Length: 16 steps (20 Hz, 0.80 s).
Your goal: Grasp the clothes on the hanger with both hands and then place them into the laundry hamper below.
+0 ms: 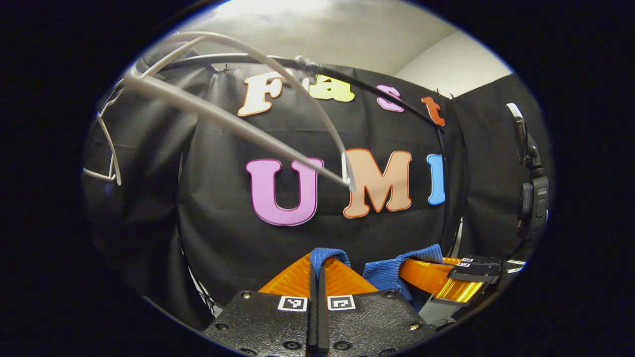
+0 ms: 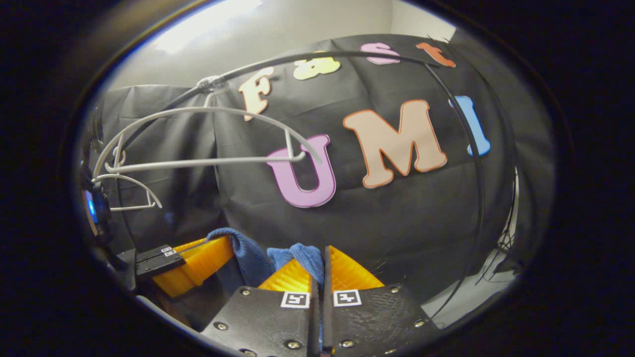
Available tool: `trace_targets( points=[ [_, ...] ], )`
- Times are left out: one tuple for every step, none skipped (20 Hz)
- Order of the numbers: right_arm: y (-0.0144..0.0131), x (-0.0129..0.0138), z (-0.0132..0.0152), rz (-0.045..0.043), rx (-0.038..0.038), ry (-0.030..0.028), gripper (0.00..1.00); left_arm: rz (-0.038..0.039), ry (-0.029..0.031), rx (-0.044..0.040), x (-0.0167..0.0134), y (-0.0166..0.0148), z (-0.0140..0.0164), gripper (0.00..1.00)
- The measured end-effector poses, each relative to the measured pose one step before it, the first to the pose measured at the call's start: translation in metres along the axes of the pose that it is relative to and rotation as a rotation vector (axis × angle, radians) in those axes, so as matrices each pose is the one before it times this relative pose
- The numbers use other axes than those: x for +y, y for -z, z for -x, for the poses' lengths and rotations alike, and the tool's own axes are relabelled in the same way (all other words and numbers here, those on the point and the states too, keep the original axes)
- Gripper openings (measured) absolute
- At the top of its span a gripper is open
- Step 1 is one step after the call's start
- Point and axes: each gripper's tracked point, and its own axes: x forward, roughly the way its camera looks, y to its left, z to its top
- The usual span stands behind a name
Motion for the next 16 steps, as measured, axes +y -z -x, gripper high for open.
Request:
trace_targets(
  points=[
    [0.01535, -0.00601, -0.00197, -0.01691, 0.02477, 0.01099, 0.03, -0.01379, -0.00061, 0.02261, -0.00212, 0.01502, 0.00001, 0.00],
    [0.01682, -0.00645, -0.00198, -0.00671, 0.02906, 0.00972, 0.03, -0.01666, 0.00118, 0.01691, -0.00020, 0.01283, -0.00084, 0.00],
    [0.01323, -0.00536, -0.00227, -0.01018, 0.02450, 0.00548, 0.03, -0.00278, 0.00006, 0.01526, -0.00013, 0.01095, 0.00020, 0.00],
    [0.01055, -0.00100, -0.00097, -0.01327, 0.01546, 0.00189, 0.03, 0.01363, 0.00533, 0.01905, -0.00024, 0.01108, -0.00168, 0.00],
    [0.00909, -0.00176, 0.00097, -0.00928, 0.01163, 0.00516, 0.02, 0.02315, 0.00232, 0.02077, 0.00096, 0.00879, -0.00489, 0.01],
    [0.00837, -0.00116, 0.00173, 0.00897, 0.00921, 0.00543, 0.02, 0.02260, -0.00320, 0.02132, 0.00160, 0.01112, -0.00134, 0.01],
    [0.00644, -0.00180, 0.00154, 0.01594, 0.00626, 0.00928, 0.02, 0.01910, -0.00417, 0.01477, 0.00304, 0.00647, -0.00056, 0.01],
    [0.00444, -0.00234, 0.00146, 0.02101, -0.00051, 0.01658, 0.03, 0.01407, -0.00018, 0.01192, 0.00262, 0.00792, 0.00156, 0.01],
    [0.00276, -0.00331, 0.00185, 0.02030, -0.00621, 0.02414, 0.02, 0.00415, -0.00001, 0.00583, 0.00249, 0.00487, 0.00036, 0.01],
    [0.00487, -0.00253, 0.00198, 0.02530, -0.00219, 0.02202, 0.02, -0.00404, -0.00205, -0.00174, 0.00446, 0.00449, 0.00204, 0.01],
    [0.00390, -0.00340, 0.00217, 0.01738, -0.00195, 0.02060, 0.02, 0.00300, -0.00971, -0.00157, 0.00547, 0.00453, 0.00027, 0.01],
    [0.00698, -0.00290, 0.00120, 0.00625, 0.00358, 0.01344, 0.02, 0.00555, -0.00815, 0.00978, 0.00538, 0.00742, 0.00153, 0.00],
    [0.00757, -0.00122, -0.00026, -0.00435, 0.01082, 0.00543, 0.02, 0.00955, -0.00436, 0.01338, 0.00369, 0.00690, 0.00103, 0.01],
    [0.00624, -0.00155, -0.00096, -0.00840, 0.01160, 0.00682, 0.02, 0.00484, 0.00112, 0.01259, 0.00236, 0.00683, 0.00066, 0.00],
    [0.00816, -0.00234, -0.00068, -0.00980, 0.01553, 0.00233, 0.02, -0.00886, -0.00295, 0.01521, 0.00025, 0.00690, -0.00243, 0.01],
    [0.01086, -0.00313, 0.00048, -0.00839, 0.01578, 0.00463, 0.02, -0.01333, -0.00966, 0.01428, 0.00122, 0.00649, -0.00379, 0.01]
  ],
)
